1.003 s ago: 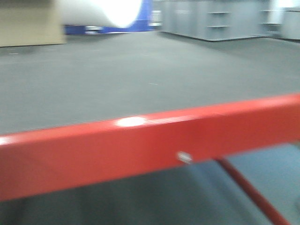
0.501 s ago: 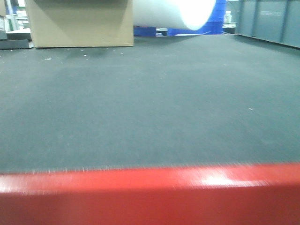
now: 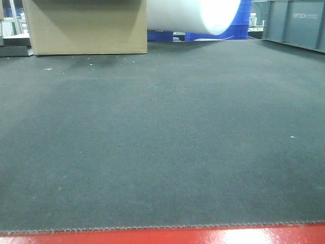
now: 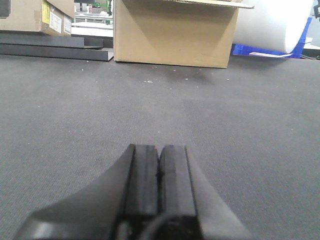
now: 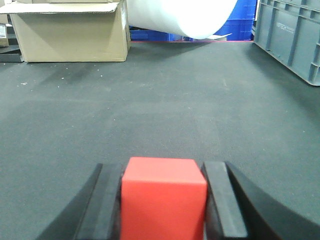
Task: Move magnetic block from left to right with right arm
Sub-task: 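Stop at the second table holding the red cube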
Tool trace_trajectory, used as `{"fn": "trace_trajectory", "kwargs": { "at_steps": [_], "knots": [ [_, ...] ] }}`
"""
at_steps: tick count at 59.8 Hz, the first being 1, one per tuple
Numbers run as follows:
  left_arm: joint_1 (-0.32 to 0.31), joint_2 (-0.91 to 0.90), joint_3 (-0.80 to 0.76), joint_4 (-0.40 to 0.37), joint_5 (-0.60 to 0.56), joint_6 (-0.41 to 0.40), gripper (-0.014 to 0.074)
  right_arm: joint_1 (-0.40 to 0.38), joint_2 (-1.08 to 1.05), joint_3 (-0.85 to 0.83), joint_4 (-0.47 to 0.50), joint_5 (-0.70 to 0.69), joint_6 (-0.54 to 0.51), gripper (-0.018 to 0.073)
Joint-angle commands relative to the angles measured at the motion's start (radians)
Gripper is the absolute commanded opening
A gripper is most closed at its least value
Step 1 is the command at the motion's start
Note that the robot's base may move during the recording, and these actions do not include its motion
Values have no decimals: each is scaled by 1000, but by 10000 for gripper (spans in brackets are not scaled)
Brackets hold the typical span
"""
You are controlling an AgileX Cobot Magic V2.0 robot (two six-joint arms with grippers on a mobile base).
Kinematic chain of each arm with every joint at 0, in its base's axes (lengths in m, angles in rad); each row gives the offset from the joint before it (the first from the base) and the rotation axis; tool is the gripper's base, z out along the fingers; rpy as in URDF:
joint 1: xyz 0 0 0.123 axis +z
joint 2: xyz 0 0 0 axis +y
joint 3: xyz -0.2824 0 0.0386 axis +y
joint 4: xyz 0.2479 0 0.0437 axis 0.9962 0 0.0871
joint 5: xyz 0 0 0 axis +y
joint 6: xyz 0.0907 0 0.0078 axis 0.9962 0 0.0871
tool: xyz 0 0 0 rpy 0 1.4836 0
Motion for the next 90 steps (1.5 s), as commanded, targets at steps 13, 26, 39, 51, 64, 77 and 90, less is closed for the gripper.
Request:
{"fn": "trace_trajectory", "kwargs": {
  "at_steps": [13,26,39,51,64,77,90],
  "knots": [
    [2,-11,9,0,-90,-4,-116,-4,16,-25,-8,-89,-6,101],
    [2,-11,9,0,-90,-4,-116,-4,16,-25,-8,-89,-6,101],
    [2,-11,9,0,-90,-4,-116,-4,16,-25,-8,-89,-6,101],
    [2,-11,9,0,-90,-4,-116,-4,16,-25,-8,-89,-6,101],
    [2,-11,9,0,-90,-4,-116,-4,16,-25,-8,-89,-6,101],
    [2,-11,9,0,-90,-4,-116,-4,16,-25,-8,-91,-6,101],
    [2,-11,9,0,-90,-4,-116,-4,16,-25,-5,-86,-6,101]
  ]
}}
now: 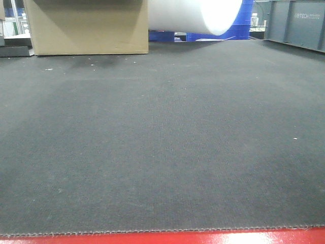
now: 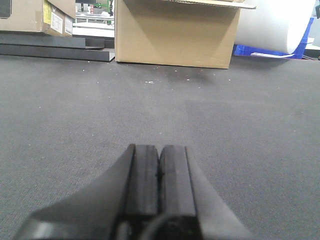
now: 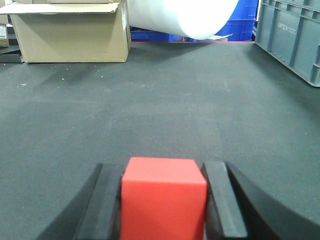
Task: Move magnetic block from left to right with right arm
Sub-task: 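Stop at the second table holding the red cube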
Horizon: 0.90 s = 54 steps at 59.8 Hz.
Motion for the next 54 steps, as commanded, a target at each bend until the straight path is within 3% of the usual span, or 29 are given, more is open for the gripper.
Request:
{"fn": "trace_trajectory", "kwargs": {
  "at_steps": [1,14,29,36,54],
  "knots": [
    [2,-11,9,0,-90,-4,-116,-4,18,-25,-5,-88,-6,101],
    [2,-11,9,0,-90,-4,-116,-4,131,-86,29,-92,-13,101],
    [2,-11,9,0,-90,-4,-116,12,480,-227,295,-102,-305,102],
    [2,-11,9,0,-90,-4,-116,69,632,-286,384,-102,-358,102],
    [2,-11,9,0,-90,-4,-116,252,1020,-461,389,-98,-408,102]
  ]
}}
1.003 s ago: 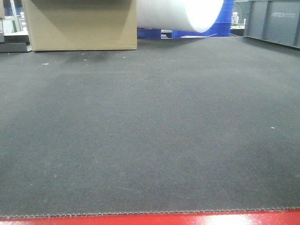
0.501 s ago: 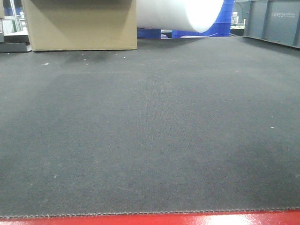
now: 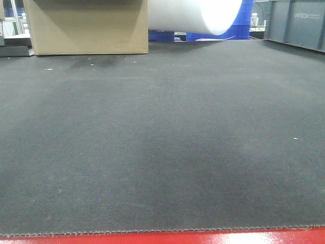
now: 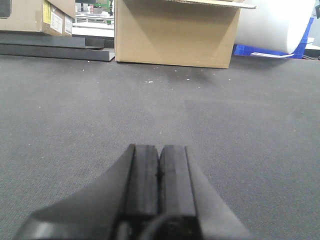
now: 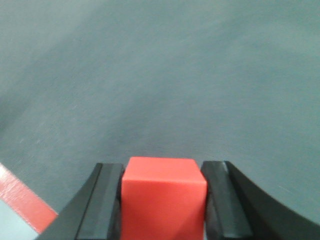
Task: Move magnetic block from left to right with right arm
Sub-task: 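Stop at the second table holding the red cube, then lower the red cube onto the carpet with the right gripper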
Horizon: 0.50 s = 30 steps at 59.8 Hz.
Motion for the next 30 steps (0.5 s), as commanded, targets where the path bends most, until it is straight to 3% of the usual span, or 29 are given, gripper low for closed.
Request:
{"fn": "trace_trajectory", "kwargs": {
  "at_steps": [1,14,30],
  "knots": [
    [2,-11,9,0,-90,-4,-116,51,107,-90,21,-78,-18,102],
    [2,-11,9,0,-90,-4,-116,143,358,-242,-17,-59,-26,104],
    [2,-11,9,0,-90,-4,-116,153,596,-364,-17,0,-25,104]
  ]
}}
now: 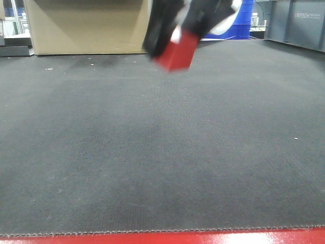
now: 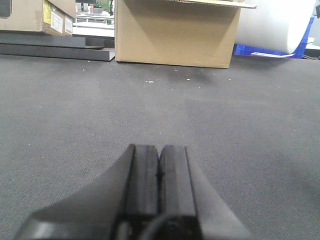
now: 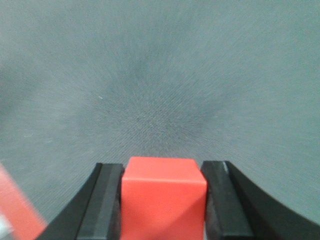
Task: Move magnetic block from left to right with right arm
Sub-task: 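Lower the red cube onto the carpet with the right gripper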
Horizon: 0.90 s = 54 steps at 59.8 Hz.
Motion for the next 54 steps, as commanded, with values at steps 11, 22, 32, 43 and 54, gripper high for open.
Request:
{"fn": "trace_trajectory", "kwargs": {
  "at_steps": [11,22,32,43,54],
  "knots": [
    [2,-11,9,0,-90,-4,-116,0,126,-63,-5,-32,-9,104],
    [2,-11,9,0,-90,-4,-116,0,199,-63,-5,-40,-9,104],
    [2,-11,9,0,-90,-4,-116,0,230,-63,-5,-47,-9,104],
    [2,-11,9,0,-90,-4,-116,0,234,-65,-12,-41,-9,379],
    [2,-11,9,0,-90,-4,-116,0,231,-88,-12,-15,-9,618]
  ]
}}
